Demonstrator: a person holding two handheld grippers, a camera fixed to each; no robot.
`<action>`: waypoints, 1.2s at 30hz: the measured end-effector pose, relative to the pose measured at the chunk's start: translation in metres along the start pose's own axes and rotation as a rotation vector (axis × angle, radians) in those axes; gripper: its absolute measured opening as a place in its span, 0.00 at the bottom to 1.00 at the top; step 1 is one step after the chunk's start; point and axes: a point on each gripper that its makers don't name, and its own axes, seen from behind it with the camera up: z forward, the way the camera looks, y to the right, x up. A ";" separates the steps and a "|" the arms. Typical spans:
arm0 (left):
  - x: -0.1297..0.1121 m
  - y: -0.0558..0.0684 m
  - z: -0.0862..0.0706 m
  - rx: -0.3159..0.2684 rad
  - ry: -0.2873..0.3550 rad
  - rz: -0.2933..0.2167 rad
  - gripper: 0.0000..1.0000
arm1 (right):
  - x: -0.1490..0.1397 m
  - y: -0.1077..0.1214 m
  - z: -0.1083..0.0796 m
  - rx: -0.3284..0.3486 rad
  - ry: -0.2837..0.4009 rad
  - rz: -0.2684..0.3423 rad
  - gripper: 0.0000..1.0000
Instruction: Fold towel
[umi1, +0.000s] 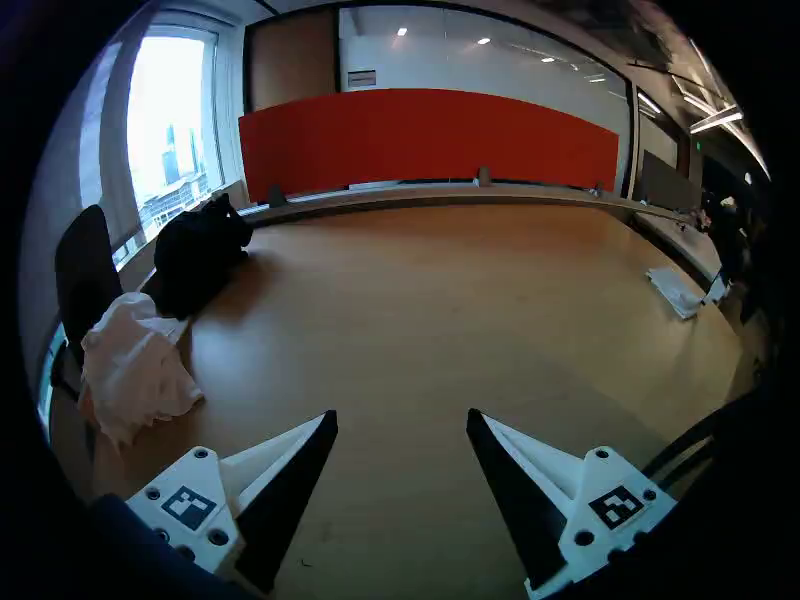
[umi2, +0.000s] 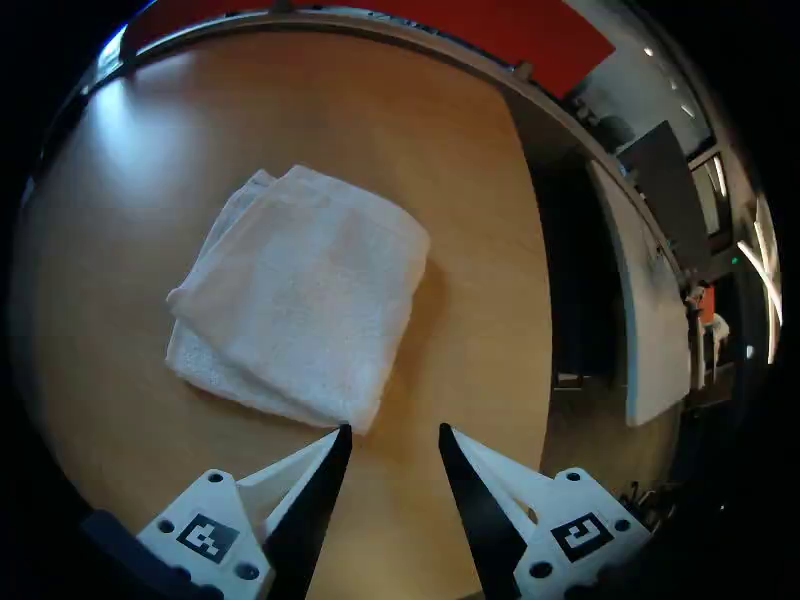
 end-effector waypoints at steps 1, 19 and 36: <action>0.000 0.000 0.000 0.000 0.001 -0.001 0.96 | 0.000 0.000 -0.001 0.001 0.001 0.000 0.66; 0.001 0.001 0.000 -0.004 0.006 -0.003 0.96 | 0.028 -0.036 -0.019 0.088 0.099 -0.007 0.66; -0.001 -0.003 -0.004 0.008 0.010 -0.011 0.96 | 0.062 -0.101 -0.028 0.205 0.177 -0.063 0.66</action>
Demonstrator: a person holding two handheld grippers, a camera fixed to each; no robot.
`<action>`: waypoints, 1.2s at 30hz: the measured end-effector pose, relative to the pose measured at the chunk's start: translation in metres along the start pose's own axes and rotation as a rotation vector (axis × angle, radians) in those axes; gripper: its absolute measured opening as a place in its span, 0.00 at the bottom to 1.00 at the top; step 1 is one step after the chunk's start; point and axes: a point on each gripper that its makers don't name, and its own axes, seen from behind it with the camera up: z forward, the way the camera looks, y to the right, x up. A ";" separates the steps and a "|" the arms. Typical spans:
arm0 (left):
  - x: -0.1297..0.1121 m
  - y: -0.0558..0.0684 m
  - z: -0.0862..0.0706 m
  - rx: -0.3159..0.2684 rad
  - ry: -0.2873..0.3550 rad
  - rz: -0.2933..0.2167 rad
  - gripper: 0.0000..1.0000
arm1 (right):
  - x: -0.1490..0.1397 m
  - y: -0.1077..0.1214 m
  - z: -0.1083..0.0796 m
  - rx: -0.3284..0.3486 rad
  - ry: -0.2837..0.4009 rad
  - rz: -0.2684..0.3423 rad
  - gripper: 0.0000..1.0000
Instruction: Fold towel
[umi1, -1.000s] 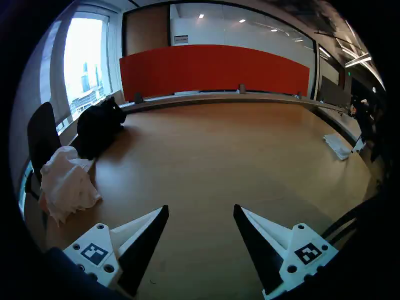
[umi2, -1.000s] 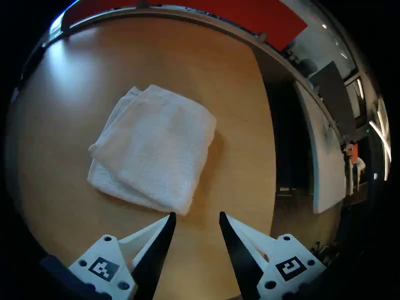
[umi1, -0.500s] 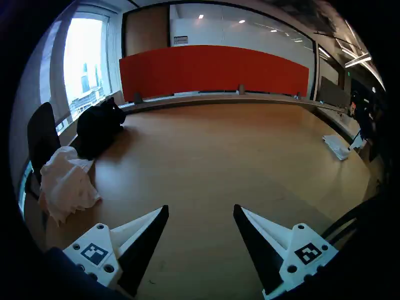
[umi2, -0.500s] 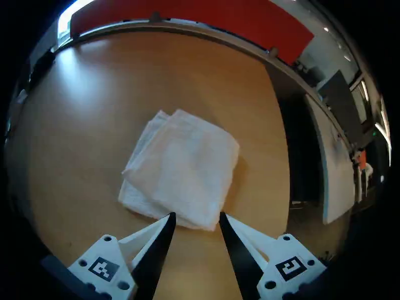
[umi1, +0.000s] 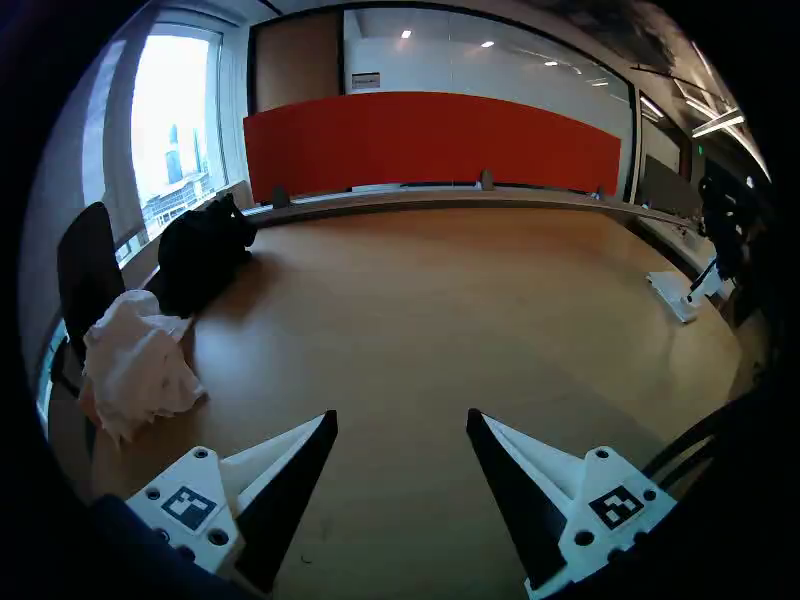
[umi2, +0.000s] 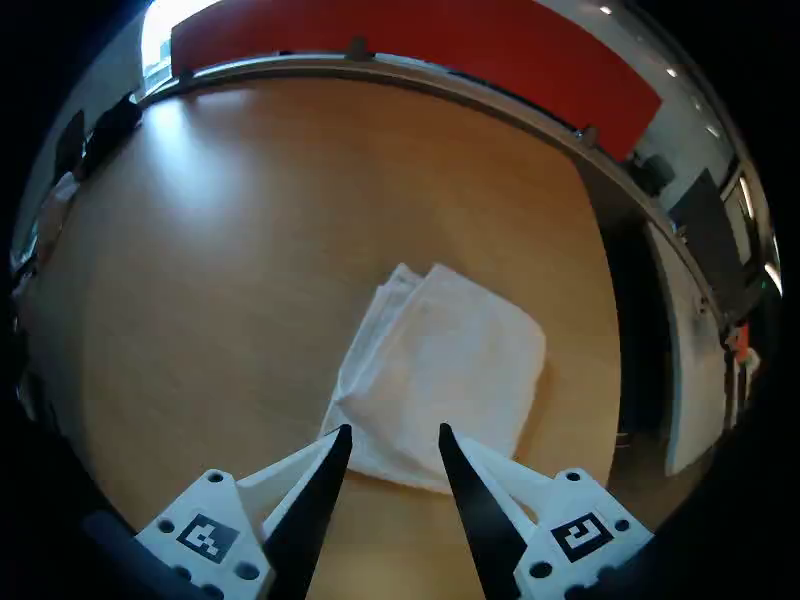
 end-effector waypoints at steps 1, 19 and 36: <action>0.000 0.000 0.000 0.001 0.000 0.000 0.96 | 0.001 -0.003 0.001 0.005 0.001 -0.003 0.66; -0.004 -0.004 -0.003 0.011 -0.009 -0.002 0.96 | 0.009 -0.021 0.017 0.047 -0.006 -0.033 0.56; -0.004 -0.003 0.000 0.010 -0.013 0.000 0.96 | 0.016 -0.014 0.015 0.038 0.016 -0.022 0.05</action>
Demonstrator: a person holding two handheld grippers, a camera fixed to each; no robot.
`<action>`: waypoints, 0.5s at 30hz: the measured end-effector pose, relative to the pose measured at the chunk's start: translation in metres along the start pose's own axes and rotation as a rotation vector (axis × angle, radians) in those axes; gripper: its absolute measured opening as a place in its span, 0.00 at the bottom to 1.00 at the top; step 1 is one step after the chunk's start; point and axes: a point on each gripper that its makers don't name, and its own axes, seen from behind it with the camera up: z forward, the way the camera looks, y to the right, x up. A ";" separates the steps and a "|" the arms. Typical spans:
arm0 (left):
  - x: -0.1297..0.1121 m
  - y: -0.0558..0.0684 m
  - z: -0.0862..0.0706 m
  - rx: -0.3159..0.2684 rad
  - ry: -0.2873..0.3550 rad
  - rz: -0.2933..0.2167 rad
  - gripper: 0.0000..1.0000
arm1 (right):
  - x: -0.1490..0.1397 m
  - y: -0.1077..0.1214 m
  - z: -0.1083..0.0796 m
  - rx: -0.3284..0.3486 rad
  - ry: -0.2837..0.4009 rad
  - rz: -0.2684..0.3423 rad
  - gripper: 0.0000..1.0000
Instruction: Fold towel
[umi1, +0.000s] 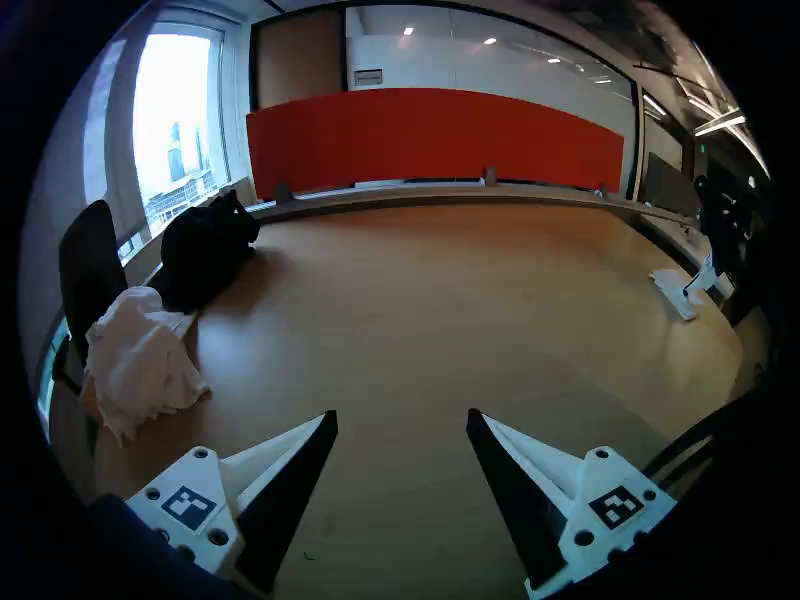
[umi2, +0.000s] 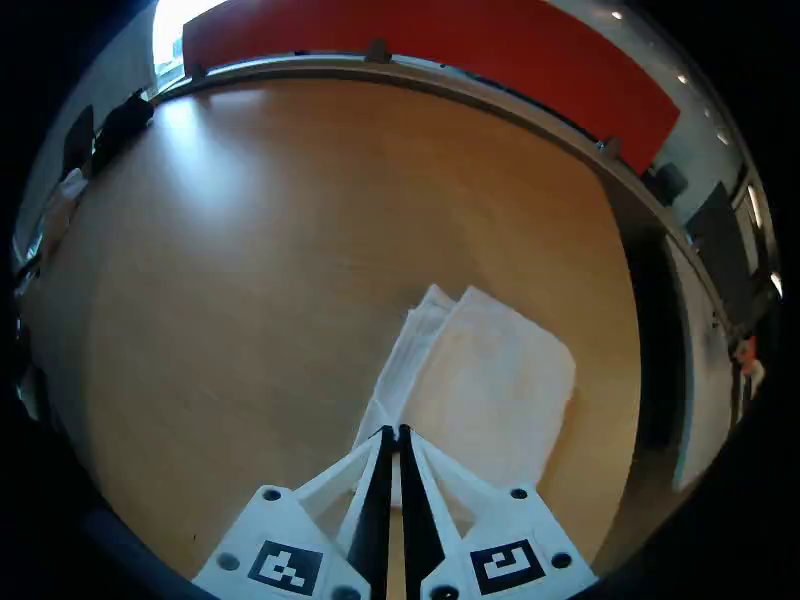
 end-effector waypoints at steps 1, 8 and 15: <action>0.000 0.000 0.000 0.000 0.000 0.000 0.96 | 0.001 0.001 -0.001 -0.001 0.003 -0.001 0.05; 0.003 0.001 0.002 -0.003 0.004 0.001 0.96 | 0.011 0.007 -0.012 -0.009 0.023 -0.012 0.05; 0.003 0.002 0.003 -0.005 0.006 0.000 0.96 | 0.022 0.016 -0.029 -0.025 0.048 -0.040 0.05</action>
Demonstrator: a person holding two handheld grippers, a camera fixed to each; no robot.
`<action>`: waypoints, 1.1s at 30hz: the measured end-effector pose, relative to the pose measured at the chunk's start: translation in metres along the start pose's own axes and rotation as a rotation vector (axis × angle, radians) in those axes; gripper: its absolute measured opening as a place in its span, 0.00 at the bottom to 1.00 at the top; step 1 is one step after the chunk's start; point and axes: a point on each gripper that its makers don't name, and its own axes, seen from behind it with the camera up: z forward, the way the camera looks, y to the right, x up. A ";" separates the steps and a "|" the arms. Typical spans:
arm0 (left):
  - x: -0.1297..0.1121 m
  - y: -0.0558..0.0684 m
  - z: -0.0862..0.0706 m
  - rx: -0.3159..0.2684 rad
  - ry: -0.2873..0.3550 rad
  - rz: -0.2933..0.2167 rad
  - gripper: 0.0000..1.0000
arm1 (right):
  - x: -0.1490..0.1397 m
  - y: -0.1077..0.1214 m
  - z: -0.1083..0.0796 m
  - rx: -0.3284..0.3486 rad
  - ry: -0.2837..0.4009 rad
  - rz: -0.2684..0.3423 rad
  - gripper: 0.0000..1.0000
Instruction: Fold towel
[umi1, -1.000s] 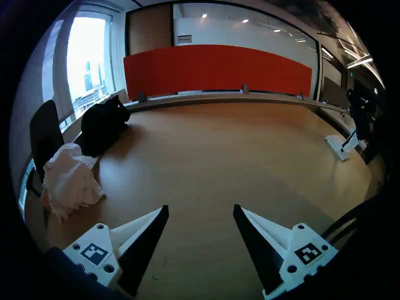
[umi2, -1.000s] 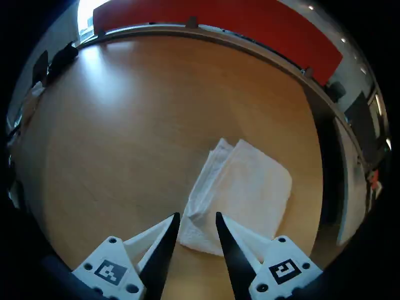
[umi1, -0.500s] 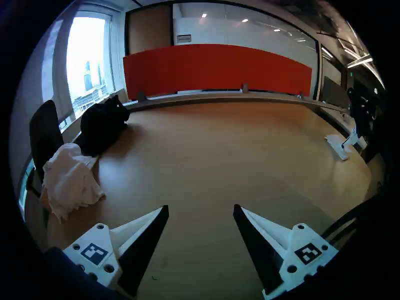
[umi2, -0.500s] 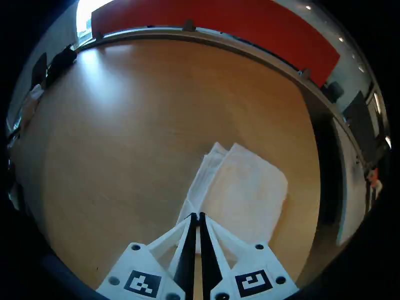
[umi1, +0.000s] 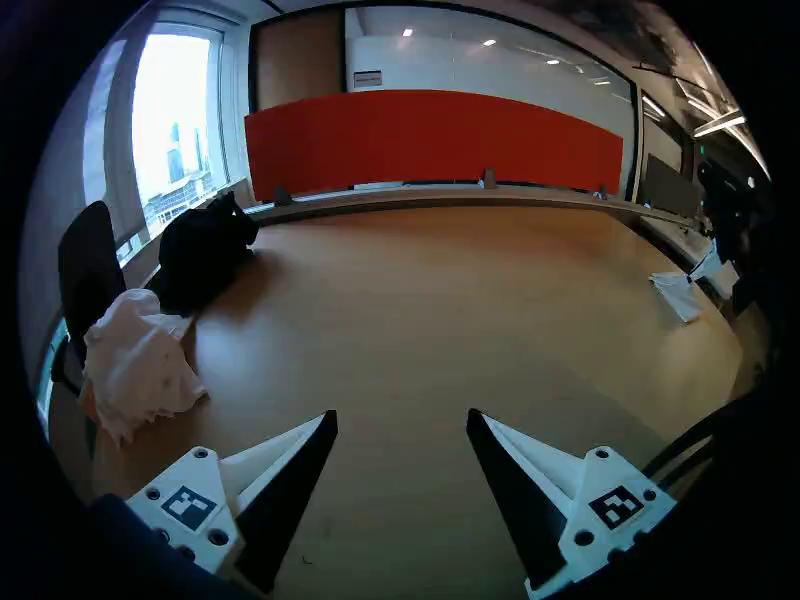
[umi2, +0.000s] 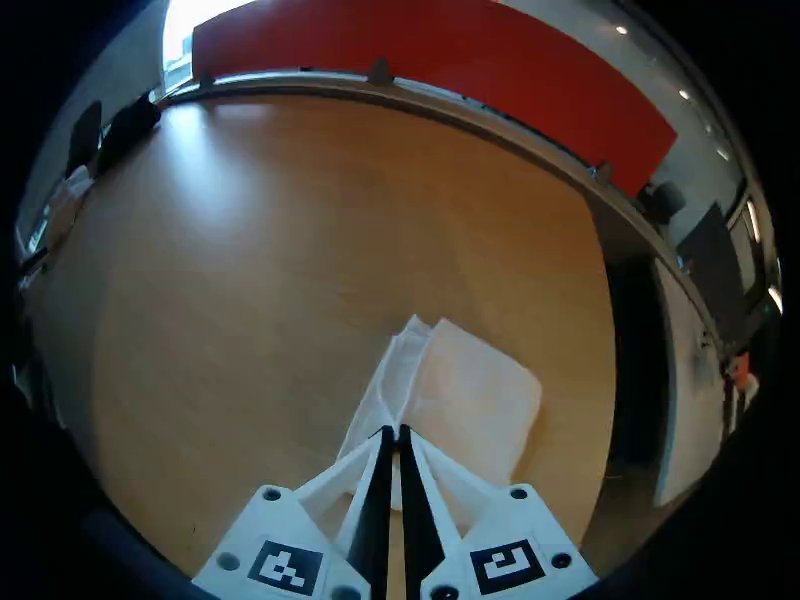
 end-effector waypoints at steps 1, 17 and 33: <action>0.000 0.000 0.000 0.000 0.000 0.000 0.96 | 0.002 0.001 -0.002 -0.002 0.004 -0.001 0.05; 0.001 -0.001 0.001 0.000 0.000 0.002 0.96 | 0.006 0.009 -0.025 -0.008 0.026 -0.018 0.05; 0.001 -0.001 0.002 -0.004 -0.004 0.008 0.96 | -0.008 0.007 -0.024 -0.007 0.012 -0.017 0.05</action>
